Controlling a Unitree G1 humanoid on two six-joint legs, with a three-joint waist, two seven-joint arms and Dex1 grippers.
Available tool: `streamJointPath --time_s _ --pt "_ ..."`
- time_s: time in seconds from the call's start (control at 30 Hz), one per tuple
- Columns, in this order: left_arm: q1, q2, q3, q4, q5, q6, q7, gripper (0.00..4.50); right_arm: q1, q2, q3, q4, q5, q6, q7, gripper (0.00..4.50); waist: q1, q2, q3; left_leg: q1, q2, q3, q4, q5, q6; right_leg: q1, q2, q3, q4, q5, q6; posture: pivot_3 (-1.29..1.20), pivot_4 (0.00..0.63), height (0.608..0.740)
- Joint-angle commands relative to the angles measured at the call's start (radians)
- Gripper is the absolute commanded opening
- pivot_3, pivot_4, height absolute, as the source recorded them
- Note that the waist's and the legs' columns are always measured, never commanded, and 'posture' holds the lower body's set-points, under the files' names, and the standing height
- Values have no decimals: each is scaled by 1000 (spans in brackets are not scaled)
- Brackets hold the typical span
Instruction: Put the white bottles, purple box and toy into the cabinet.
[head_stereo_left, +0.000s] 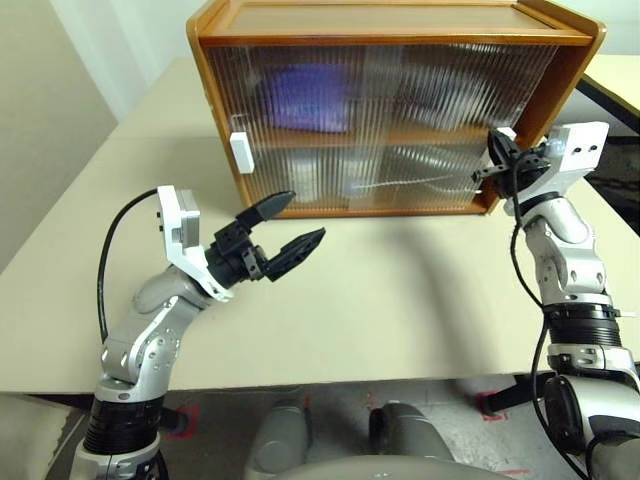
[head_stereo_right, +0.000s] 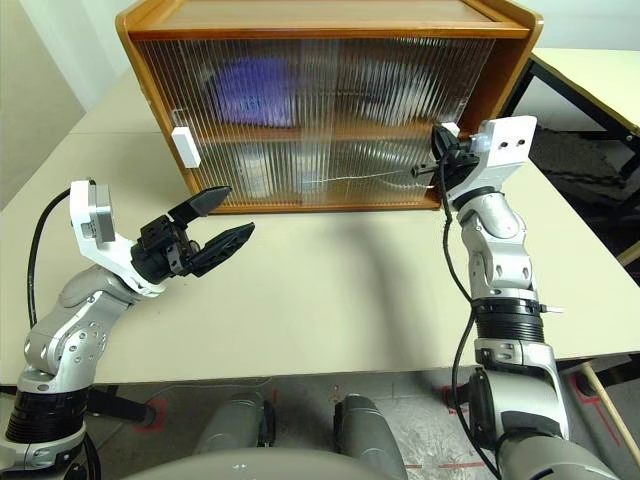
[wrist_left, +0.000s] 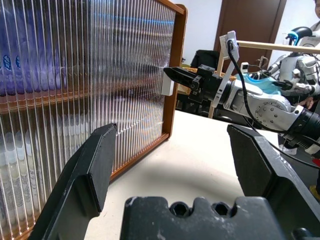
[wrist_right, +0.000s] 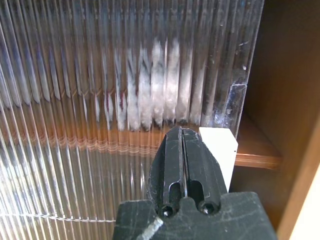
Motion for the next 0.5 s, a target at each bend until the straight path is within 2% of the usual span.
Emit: streamJointPath --time_s 0.03,0.5 --pt "-4 -3 -11 3 5 11 7 4500 3 -8 -22 33 -10 -11 -14 25 1 0 0 0 0 0 0 0 0 0 0 0 0 0 0 207 1 740" --pt "-9 -5 -11 8 6 11 10 4500 -8 -62 -46 103 -20 -45 -17 25 0 0 0 0 0 0 0 0 0 0 0 0 0 0 0 207 4 740"
